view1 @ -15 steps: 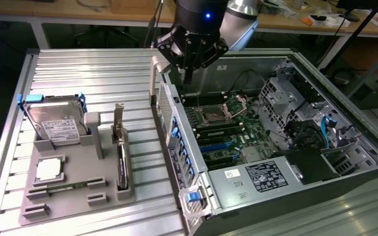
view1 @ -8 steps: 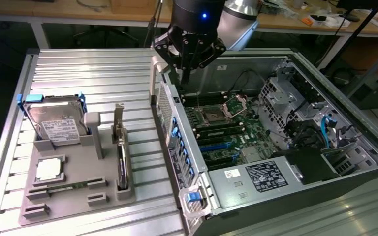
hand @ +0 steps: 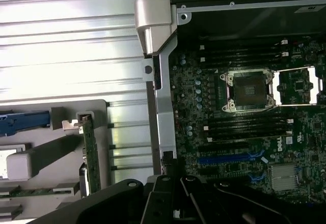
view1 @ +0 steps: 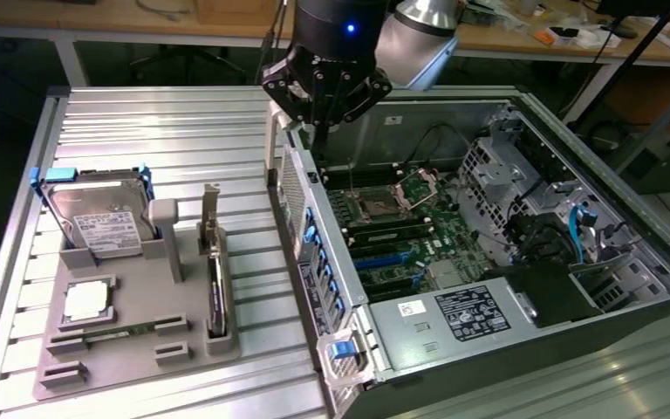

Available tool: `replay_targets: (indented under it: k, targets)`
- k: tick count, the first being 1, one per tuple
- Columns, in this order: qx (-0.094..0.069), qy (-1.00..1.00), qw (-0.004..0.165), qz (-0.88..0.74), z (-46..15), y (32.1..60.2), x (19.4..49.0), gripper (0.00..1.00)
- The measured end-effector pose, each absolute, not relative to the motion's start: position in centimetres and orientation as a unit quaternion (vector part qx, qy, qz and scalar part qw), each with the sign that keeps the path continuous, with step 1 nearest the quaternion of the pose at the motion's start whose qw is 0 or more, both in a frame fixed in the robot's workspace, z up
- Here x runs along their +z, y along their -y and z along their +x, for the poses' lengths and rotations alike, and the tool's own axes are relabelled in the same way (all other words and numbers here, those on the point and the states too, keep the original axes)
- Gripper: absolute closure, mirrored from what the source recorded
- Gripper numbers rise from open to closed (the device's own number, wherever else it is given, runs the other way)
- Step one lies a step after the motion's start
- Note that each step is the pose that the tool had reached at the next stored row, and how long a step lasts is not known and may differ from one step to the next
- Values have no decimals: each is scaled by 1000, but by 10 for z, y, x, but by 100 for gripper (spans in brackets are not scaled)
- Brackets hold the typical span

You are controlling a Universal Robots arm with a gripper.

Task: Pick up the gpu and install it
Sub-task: 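Reach for the gpu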

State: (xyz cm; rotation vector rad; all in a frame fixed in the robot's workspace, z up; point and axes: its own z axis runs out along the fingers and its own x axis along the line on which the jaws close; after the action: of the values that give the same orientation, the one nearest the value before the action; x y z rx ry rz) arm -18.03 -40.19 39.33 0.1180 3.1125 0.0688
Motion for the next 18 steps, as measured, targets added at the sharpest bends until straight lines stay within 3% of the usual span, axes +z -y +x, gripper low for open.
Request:
replay_targets:
  k: [18]
  targets:
    - [22,-999,13,38,-196,404,393,89]
